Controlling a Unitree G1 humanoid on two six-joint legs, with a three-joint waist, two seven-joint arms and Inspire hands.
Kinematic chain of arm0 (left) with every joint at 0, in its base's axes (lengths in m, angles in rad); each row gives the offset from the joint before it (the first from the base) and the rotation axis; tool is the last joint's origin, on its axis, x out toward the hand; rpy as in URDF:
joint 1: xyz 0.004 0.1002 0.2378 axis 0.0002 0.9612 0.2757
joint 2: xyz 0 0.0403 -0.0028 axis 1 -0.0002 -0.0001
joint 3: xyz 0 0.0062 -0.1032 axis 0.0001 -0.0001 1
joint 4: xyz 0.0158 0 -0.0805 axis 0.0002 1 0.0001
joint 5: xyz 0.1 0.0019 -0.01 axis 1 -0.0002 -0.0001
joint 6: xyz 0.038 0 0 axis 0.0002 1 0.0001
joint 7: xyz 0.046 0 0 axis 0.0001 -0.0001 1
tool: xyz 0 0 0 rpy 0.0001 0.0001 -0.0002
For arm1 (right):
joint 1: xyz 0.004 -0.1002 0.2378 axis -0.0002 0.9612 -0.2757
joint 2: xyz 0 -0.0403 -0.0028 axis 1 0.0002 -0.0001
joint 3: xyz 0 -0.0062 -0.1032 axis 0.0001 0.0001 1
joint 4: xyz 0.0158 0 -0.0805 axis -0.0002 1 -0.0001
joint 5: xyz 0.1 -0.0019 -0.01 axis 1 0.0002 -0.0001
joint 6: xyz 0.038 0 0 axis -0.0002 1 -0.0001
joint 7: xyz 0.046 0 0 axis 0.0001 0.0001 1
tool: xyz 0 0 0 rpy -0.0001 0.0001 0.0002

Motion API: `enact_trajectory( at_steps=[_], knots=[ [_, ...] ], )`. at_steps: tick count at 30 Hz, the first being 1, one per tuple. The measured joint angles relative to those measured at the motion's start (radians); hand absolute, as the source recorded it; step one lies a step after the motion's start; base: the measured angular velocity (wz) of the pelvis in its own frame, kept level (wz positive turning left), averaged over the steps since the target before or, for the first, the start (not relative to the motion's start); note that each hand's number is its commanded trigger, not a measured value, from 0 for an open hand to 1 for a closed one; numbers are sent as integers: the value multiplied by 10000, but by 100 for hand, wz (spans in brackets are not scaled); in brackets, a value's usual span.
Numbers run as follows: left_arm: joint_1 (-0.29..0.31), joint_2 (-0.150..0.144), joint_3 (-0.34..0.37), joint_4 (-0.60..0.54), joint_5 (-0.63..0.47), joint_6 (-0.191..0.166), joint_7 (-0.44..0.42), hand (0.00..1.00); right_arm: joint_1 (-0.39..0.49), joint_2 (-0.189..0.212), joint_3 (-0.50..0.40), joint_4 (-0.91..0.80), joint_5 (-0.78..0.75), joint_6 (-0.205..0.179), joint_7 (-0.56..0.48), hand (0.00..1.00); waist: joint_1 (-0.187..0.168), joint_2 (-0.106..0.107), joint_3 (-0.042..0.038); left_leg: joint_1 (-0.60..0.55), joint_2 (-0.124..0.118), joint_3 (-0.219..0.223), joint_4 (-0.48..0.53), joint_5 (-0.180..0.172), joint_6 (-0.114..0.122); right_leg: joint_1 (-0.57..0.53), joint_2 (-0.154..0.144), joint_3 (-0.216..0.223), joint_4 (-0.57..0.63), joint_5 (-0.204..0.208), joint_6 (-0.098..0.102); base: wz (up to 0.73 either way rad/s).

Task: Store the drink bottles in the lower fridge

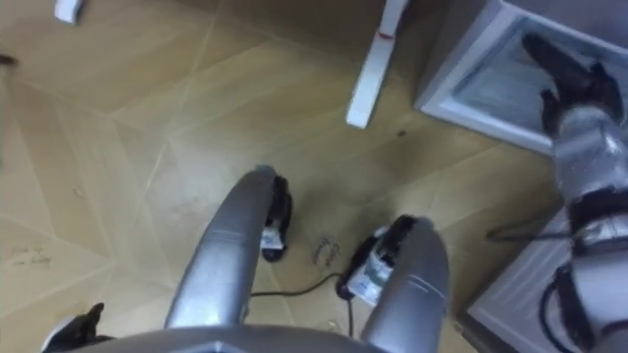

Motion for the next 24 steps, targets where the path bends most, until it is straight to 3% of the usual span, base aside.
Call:
enact_trajectory(
  at_steps=[2, 4, 6, 10, 13, 17, 21, 24],
  knots=[
    [-150, -186, 9, 245, 22, -108, 36, 0, 643, 491, 44, 148, -1137, -5, 358, 0, -31, 79, -48, 665, 147, -26, -506, 7, -13, 775, 270, -172, -770, 180, 83, -10],
    [-451, -628, -43, 555, 17, -112, 31, 0, 1416, 1157, 239, 754, -2607, 17, 812, 0, -209, 299, -203, 1485, 169, -69, -1254, 30, -14, 1711, 505, -326, -1793, 398, 281, 0],
    [-621, -889, -193, 567, 40, -153, 31, 0, 1764, 1657, 346, 1329, -3626, 8, 1025, 0, -345, 423, -266, 1991, 149, -9, -1786, 83, 6, 2203, 609, -329, -2438, 590, 397, -6],
    [-793, -1278, -209, 597, 41, -420, 75, 0, 2687, 2679, 457, 1924, -5684, 62, 1434, 0, -685, 469, -282, 3265, 12, 272, -2963, 203, 37, 3305, 633, -280, -3558, 820, 613, -5],
    [-1040, -1413, -191, 677, 14, -463, 246, 0, 2939, 3025, 450, 2008, -6732, 62, 1511, 0, -918, 477, -278, 3885, -26, 305, -3597, 319, -6, 3924, 693, -390, -4222, 998, 649, 0],
    [-1360, -1550, -163, 1065, 5, -702, 396, 0, 3150, 3104, 463, 2034, -7573, 55, 1603, 0, -1114, 515, -275, 4887, -54, 296, -4509, 522, -43, 5021, 873, -584, -5329, 1326, 740, 5],
    [-1353, -1746, -91, 1451, 41, -833, 482, 0, 3517, 3115, 333, 2191, -7611, 55, 1744, 0, -1278, 489, -284, 6364, -90, 375, -5819, 850, -58, 6571, 1168, -756, -6950, 1903, 895, 1],
    [-1139, -1771, 186, 1562, 320, -857, 479, 0, 3798, 3130, 161, 2200, -7633, 124, 1840, 0, -1364, 399, -348, 7203, -128, 514, -6691, 1081, -84, 7396, 1349, -769, -7987, 2314, 962, -9]
  ],
)
